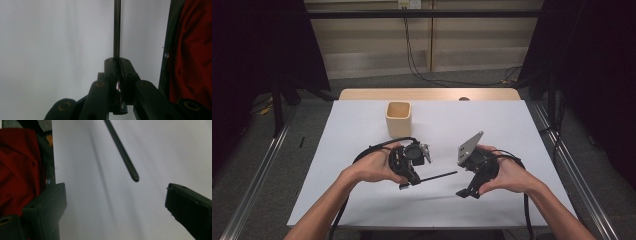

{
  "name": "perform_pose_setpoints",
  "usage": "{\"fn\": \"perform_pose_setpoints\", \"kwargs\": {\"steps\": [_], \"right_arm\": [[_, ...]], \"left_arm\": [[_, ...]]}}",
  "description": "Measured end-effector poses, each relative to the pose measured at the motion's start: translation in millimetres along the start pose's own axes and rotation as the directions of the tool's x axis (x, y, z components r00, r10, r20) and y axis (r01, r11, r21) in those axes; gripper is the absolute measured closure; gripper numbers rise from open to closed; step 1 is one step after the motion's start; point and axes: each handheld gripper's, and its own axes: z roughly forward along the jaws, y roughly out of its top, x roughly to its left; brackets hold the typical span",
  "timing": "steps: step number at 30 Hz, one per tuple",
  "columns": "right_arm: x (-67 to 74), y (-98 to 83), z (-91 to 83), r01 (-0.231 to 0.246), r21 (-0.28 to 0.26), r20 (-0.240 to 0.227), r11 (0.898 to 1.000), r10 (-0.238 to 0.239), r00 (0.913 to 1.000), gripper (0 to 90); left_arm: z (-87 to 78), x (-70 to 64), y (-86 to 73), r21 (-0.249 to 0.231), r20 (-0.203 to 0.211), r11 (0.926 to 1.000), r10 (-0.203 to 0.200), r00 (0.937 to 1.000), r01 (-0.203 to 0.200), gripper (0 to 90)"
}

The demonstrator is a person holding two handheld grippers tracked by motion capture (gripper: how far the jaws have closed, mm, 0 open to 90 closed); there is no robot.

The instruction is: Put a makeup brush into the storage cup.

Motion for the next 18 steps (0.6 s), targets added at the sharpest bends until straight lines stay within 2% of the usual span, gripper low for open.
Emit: {"fn": "perform_pose_setpoints", "kwargs": {"steps": [6, 8, 12, 18], "right_arm": [[-3.4, 3.0, 4.3, 0.009, 0.031, -0.048, 0.999, -0.007, 0.9988, 14.8], [-5.4, 4.7, 4.7, 0.027, 0.033, -0.053, 0.999, -0.025, 0.9983, 23.0], [-8.7, 7.7, 5.2, 0.019, 0.041, -0.067, 0.999, -0.016, 0.9976, 26.0], [-12.3, 11.4, 11.0, 0.041, 0.077, -0.088, 0.996, -0.034, 0.9956, 34.4]], "left_arm": [[1.9, -0.9, 0.2, 0.027, 0.001, 0.9995, 0.019, 0.9998, -0.019, 85.6], [3.4, -1.5, 0.3, 0.028, -0.002, 0.9995, 0.015, 0.9999, -0.015, 85.6], [6.2, -2.2, 2.0, 0.035, 0.003, 0.9991, 0.023, 0.9997, -0.023, 85.6], [8.7, -1.9, 3.2, 0.039, 0.009, 0.9988, 0.030, 0.9995, -0.030, 85.6]]}}
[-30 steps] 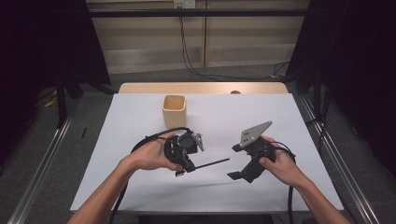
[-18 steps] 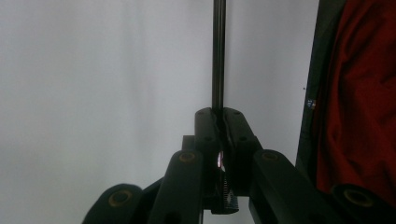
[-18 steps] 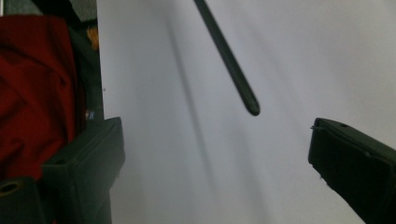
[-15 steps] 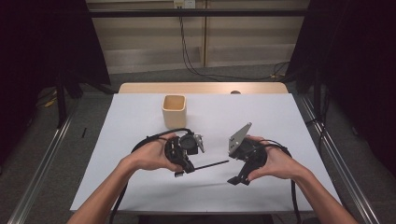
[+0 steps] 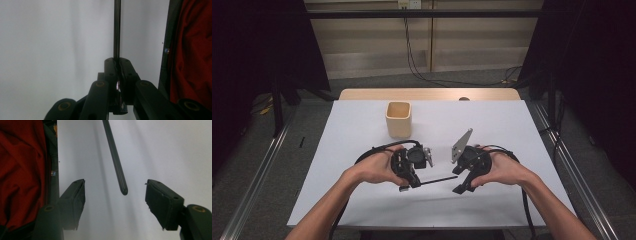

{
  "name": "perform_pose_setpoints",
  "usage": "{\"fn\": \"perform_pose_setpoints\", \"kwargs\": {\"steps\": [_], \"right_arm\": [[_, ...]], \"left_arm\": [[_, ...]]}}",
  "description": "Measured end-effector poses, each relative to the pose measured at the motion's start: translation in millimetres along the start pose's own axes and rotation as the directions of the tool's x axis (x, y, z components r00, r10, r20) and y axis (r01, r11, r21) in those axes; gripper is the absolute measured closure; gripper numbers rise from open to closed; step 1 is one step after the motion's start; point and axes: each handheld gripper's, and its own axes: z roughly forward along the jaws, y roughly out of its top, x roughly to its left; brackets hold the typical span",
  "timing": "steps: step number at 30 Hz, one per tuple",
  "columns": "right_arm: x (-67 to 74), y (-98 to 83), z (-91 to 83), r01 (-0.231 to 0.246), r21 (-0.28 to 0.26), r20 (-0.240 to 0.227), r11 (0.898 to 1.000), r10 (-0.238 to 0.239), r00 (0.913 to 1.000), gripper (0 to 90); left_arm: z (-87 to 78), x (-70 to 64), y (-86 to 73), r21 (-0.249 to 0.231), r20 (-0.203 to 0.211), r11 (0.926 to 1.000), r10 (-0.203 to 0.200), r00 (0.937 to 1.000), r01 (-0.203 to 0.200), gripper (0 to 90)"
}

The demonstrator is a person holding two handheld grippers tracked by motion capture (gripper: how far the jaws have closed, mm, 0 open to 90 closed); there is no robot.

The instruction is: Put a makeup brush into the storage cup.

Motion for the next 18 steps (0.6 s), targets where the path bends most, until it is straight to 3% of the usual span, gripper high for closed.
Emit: {"fn": "perform_pose_setpoints", "kwargs": {"steps": [6, 10, 18], "right_arm": [[-1.2, 5.1, 4.3, 0.024, 0.003, 0.009, 1.000, -0.024, 0.9997, 46.1], [-1.5, 7.5, 4.6, 0.029, -0.002, 0.003, 1.000, -0.029, 0.9996, 53.2], [-1.5, 13.2, 6.6, 0.055, -0.009, -0.002, 0.998, -0.055, 0.9985, 66.9]], "left_arm": [[2.6, -0.7, 0.9, 0.001, 0.006, 1.0000, 0.006, 1.0000, -0.006, 85.6], [1.2, 0.1, 0.2, -0.029, -0.001, 0.9995, 0.010, 1.0000, -0.010, 85.6], [5.6, 1.3, -0.7, -0.012, 0.001, 0.9999, 0.001, 1.0000, -0.001, 85.6]]}}
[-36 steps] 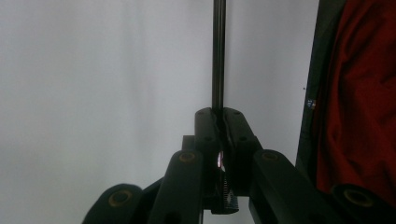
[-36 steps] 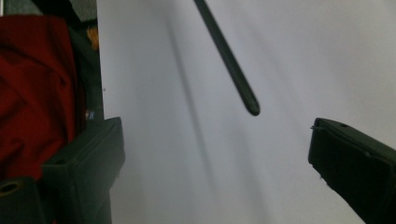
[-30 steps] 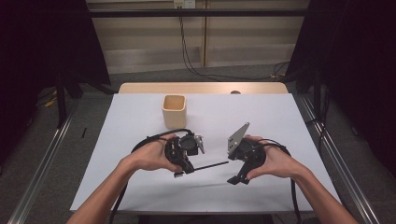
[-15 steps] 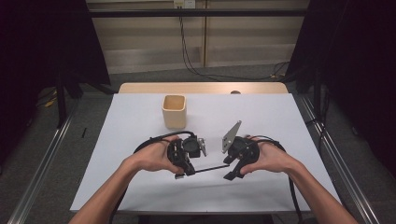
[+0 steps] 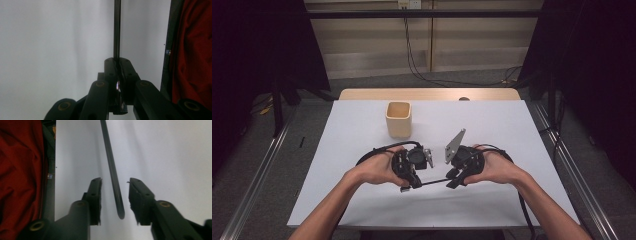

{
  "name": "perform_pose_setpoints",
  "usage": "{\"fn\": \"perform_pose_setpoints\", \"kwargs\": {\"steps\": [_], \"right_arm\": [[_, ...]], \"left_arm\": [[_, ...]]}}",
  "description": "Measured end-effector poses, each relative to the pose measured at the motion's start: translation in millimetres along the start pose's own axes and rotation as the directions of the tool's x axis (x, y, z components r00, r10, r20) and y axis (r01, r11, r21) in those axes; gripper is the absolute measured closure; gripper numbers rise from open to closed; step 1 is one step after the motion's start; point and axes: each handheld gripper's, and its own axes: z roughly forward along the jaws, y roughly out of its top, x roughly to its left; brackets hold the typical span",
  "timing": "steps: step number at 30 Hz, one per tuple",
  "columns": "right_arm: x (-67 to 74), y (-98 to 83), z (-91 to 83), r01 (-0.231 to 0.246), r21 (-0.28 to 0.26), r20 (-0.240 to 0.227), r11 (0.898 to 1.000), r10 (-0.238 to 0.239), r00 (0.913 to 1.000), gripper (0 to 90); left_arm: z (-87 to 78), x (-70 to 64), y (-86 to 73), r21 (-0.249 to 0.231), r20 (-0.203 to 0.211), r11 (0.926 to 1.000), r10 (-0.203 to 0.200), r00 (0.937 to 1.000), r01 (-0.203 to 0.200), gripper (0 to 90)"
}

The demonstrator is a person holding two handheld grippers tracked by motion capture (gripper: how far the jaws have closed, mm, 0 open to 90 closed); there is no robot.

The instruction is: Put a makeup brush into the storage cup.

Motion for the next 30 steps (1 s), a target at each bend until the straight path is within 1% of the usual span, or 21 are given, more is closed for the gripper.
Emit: {"fn": "perform_pose_setpoints", "kwargs": {"steps": [1, 5, 7, 11, 12, 14, 16, 18, 20, 22, 23, 27, 30], "right_arm": [[0.4, 0.7, 0.4, -0.001, 0.001, 0.004, 1.000, 0.001, 1.0000, 68.9], [0.7, 2.2, 2.0, 0.009, -0.001, -0.009, 1.000, -0.009, 0.9999, 75.5], [0.4, 2.6, 2.6, 0.016, -0.002, 0.000, 1.000, -0.016, 0.9999, 78.4], [0.2, 2.2, 3.0, 0.015, 0.006, -0.006, 1.000, -0.015, 0.9999, 80.4], [0.2, 2.2, 3.3, 0.018, 0.006, -0.006, 1.000, -0.018, 0.9998, 81.0], [-0.4, 1.8, 4.1, 0.023, 0.004, -0.008, 1.000, -0.023, 0.9997, 83.2], [-0.7, 1.5, 4.3, 0.026, 0.006, -0.008, 1.000, -0.026, 0.9996, 83.8], [0.0, 1.2, 5.5, 0.032, 0.010, -0.021, 0.999, -0.032, 0.9993, 84.9], [0.3, 1.2, 6.3, 0.045, 0.015, -0.026, 0.999, -0.044, 0.9987, 85.7], [-0.1, 1.2, 7.2, 0.047, 0.016, -0.027, 0.999, -0.047, 0.9985, 85.8], [-0.6, 1.1, 7.6, 0.053, 0.017, -0.027, 0.998, -0.052, 0.9983, 85.9], [-2.4, 0.0, 9.2, 0.053, 0.014, -0.039, 0.998, -0.053, 0.9979, 86.0], [-3.5, -0.6, 8.5, 0.045, 0.010, -0.041, 0.999, -0.045, 0.9982, 86.0]], "left_arm": [[0.8, 0.0, -0.1, -0.001, -0.001, 1.0000, -0.001, 1.0000, 0.001, 85.6], [1.2, 0.9, 0.2, 0.003, 0.008, 1.0000, -0.001, 1.0000, 0.001, 85.6], [1.5, 0.5, 0.5, 0.005, 0.005, 1.0000, 0.003, 1.0000, -0.003, 85.6], [2.9, 0.2, 0.8, -0.001, 0.001, 1.0000, -0.002, 1.0000, 0.002, 85.6], [2.7, 0.7, 1.1, 0.005, 0.007, 1.0000, 0.006, 1.0000, -0.006, 85.6], [2.9, 0.5, 1.6, 0.007, 0.002, 0.9999, 0.012, 0.9999, -0.012, 85.6], [3.0, 0.5, 1.9, 0.008, 0.002, 0.9998, 0.016, 0.9999, -0.016, 85.6], [2.9, 0.7, 1.7, 0.011, 0.001, 0.9996, 0.025, 0.9997, -0.025, 85.4], [2.9, 1.0, 1.4, 0.011, -0.005, 0.9992, 0.040, 0.9992, -0.040, 85.2], [2.8, 1.0, 1.2, 0.010, -0.011, 0.9989, 0.046, 0.9989, -0.046, 85.2], [3.0, 0.4, 0.8, 0.004, -0.011, 0.9992, 0.041, 0.9991, -0.041, 85.2], [1.6, 2.4, 0.4, 0.004, -0.007, 0.9984, 0.056, 0.9984, -0.056, 85.0], [0.9, 3.5, -0.6, -0.013, -0.019, 0.9980, 0.062, 0.9979, -0.062, 84.5]]}}
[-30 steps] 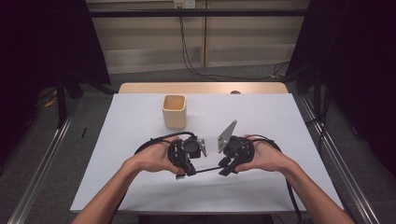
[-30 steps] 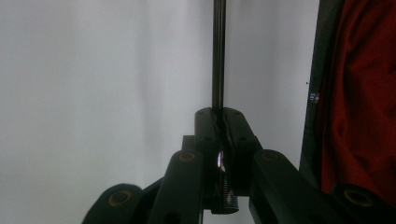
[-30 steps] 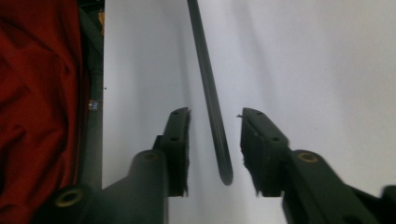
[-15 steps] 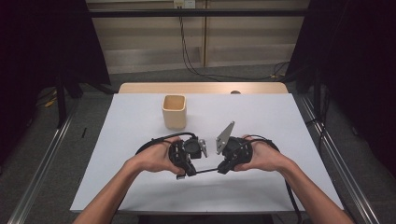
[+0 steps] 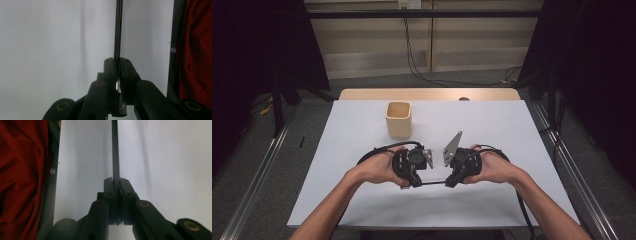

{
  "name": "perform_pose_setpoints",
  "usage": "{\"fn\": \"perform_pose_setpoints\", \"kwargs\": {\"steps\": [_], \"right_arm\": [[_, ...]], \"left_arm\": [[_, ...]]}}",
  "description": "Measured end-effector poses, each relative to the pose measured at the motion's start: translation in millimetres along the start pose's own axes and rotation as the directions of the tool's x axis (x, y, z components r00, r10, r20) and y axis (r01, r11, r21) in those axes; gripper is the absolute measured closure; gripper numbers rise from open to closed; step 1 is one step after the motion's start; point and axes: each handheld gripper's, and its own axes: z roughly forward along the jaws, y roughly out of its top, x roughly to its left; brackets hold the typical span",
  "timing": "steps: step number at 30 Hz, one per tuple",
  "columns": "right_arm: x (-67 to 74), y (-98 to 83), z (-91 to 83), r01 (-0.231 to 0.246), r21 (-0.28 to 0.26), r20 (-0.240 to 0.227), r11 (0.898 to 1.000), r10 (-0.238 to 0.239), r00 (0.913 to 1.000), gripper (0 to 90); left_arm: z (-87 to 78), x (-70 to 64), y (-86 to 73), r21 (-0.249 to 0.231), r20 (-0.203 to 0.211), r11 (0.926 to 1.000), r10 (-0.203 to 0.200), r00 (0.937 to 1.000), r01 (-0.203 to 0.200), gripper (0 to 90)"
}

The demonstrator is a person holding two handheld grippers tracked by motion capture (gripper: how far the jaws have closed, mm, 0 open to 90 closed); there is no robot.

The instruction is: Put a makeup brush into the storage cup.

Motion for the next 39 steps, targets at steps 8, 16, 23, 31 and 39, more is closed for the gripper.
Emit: {"fn": "perform_pose_setpoints", "kwargs": {"steps": [8, 16, 23, 31, 39], "right_arm": [[3.1, -2.1, -4.2, 0.005, -0.032, 0.029, 0.999, -0.004, 0.9996, 86.2], [3.9, -7.7, -3.0, -0.020, -0.035, 0.027, 0.999, 0.021, 0.9994, 86.1], [2.0, -13.0, -4.4, -0.045, -0.047, 0.034, 0.998, 0.047, 0.9983, 86.1], [-2.6, -23.7, -6.1, -0.082, -0.072, 0.048, 0.994, 0.085, 0.9952, 86.1], [3.1, -34.4, -8.3, -0.112, -0.078, 0.070, 0.991, 0.118, 0.9906, 86.0]], "left_arm": [[-0.4, 2.1, -4.1, -0.059, -0.017, 0.9981, -0.016, 0.9997, 0.015, 76.9], [1.4, 2.2, -14.2, -0.143, -0.062, 0.9873, -0.077, 0.9951, 0.068, 53.5], [0.5, 4.1, -28.0, -0.215, -0.108, 0.9665, -0.166, 0.9802, 0.140, 24.1], [-5.7, 7.6, -43.7, -0.310, -0.136, 0.9322, -0.238, 0.9617, 0.187, 8.6], [-7.5, 5.3, -58.1, -0.332, -0.145, 0.9200, -0.268, 0.9525, 0.208, 7.0]]}}
